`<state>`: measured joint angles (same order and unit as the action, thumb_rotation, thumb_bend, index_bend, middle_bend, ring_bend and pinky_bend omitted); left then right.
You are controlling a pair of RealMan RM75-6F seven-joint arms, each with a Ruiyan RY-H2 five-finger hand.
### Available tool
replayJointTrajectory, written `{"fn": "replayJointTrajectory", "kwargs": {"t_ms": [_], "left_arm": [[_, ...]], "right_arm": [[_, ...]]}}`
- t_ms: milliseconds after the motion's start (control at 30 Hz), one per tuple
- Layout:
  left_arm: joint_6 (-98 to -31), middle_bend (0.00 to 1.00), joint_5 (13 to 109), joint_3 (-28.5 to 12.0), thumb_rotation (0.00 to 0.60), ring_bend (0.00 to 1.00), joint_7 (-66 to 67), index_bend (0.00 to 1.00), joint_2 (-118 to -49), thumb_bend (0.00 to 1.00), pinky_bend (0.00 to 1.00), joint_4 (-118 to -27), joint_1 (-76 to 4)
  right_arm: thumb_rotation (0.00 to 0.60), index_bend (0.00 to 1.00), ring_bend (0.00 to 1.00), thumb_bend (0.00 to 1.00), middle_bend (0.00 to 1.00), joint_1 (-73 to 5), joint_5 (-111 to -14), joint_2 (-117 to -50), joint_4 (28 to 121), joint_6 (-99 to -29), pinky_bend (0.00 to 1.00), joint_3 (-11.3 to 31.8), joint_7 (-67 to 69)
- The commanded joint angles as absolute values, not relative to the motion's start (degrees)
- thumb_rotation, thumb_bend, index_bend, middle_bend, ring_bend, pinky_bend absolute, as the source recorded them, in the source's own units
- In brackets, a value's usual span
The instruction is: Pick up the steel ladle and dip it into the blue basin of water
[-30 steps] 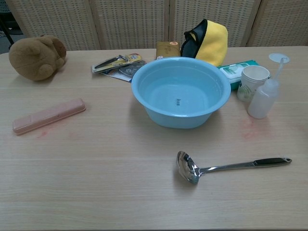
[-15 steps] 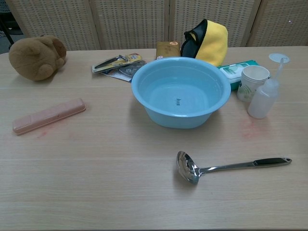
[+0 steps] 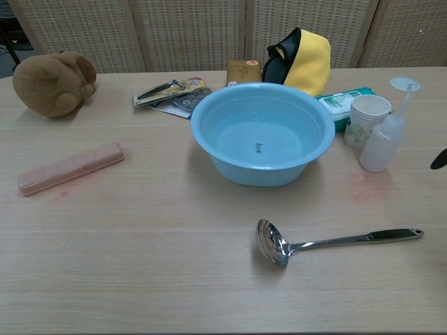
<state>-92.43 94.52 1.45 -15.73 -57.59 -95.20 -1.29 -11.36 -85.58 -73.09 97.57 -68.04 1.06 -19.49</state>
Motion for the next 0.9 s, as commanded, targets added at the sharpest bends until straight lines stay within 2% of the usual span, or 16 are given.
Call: {"fn": "replayJointTrajectory", "kwargs": {"t_ms": [33, 200, 467, 900], "left_arm": [[-92.7, 0.0, 94.5, 1.4, 0.6, 0.0, -16.2, 0.0, -57.4, 0.02, 0.0, -95.1, -1.2], [-92.8, 0.0, 94.6, 1.4, 0.6, 0.0, -16.8, 0.0, -57.3, 0.02, 0.0, -94.9, -1.2], [-92.9, 0.0, 94.6, 1.3, 0.6, 0.0, -16.9, 0.0, -57.2, 0.02, 0.0, -94.8, -1.1], [-93.2, 0.0, 94.6, 1.3, 0.6, 0.0, -16.4, 0.0, -57.3, 0.02, 0.0, -95.2, -0.9]], "right_arm": [[0.6, 0.32, 0.89, 0.01, 0.86, -13.3, -81.5, -76.1, 97.3, -65.0, 1.0, 1.9, -24.6], [0.6, 0.37, 0.89, 0.17, 0.86, -15.0, -77.0, -78.9, 97.1, -63.0, 1.0, 2.8, -29.4], [0.6, 0.37, 0.89, 0.36, 0.86, -16.9, -70.7, -82.9, 96.0, -62.1, 1.0, 3.1, -36.8], [0.6, 0.37, 0.89, 0.36, 0.86, -18.5, -65.7, -89.1, 92.9, -63.8, 1.0, 2.7, -42.5]]}}
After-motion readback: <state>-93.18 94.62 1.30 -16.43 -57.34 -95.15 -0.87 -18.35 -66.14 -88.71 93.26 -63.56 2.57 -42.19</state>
